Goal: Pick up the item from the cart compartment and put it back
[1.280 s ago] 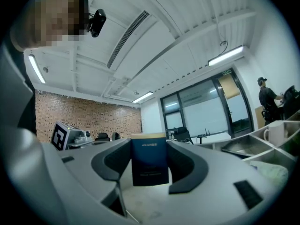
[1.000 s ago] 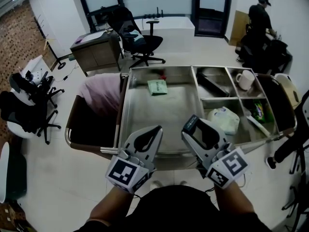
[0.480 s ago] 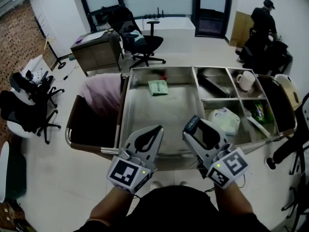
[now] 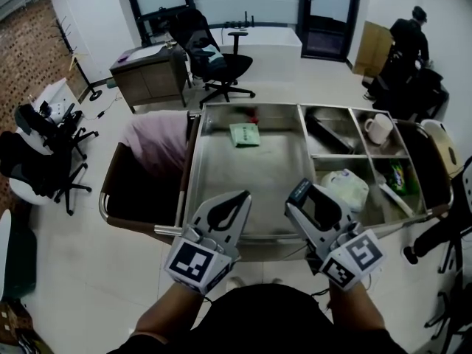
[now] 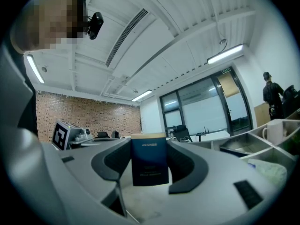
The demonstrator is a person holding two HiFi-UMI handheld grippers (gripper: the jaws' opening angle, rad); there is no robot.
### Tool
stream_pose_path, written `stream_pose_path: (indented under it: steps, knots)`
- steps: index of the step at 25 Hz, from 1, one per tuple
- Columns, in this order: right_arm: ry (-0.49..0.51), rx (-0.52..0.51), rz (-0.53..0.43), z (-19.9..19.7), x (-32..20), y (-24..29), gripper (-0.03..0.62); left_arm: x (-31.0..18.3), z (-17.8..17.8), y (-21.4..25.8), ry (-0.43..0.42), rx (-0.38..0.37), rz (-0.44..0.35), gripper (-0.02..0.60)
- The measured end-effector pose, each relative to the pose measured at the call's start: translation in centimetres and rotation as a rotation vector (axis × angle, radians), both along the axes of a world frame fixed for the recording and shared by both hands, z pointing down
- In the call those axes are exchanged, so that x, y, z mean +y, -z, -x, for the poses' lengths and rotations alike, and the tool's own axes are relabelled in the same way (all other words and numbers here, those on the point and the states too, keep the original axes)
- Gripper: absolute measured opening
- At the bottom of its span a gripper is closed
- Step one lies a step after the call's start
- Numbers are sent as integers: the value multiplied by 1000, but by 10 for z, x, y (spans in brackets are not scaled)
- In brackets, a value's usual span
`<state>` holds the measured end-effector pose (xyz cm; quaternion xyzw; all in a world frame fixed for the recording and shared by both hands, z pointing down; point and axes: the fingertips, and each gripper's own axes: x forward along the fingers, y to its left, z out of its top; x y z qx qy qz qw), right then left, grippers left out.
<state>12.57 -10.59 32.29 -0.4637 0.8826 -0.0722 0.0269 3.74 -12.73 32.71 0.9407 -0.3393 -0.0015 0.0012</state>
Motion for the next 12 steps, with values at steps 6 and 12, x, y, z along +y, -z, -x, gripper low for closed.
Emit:
stream_pose_path:
  steps: [6,12]
  knots:
    - [-3,30,-11,-2,-14,10,258,-3,3,-1,3,-5,-7,0]
    - [9,94,-36,0,-33,30,258,-7,11,-4,19,0,4,0]
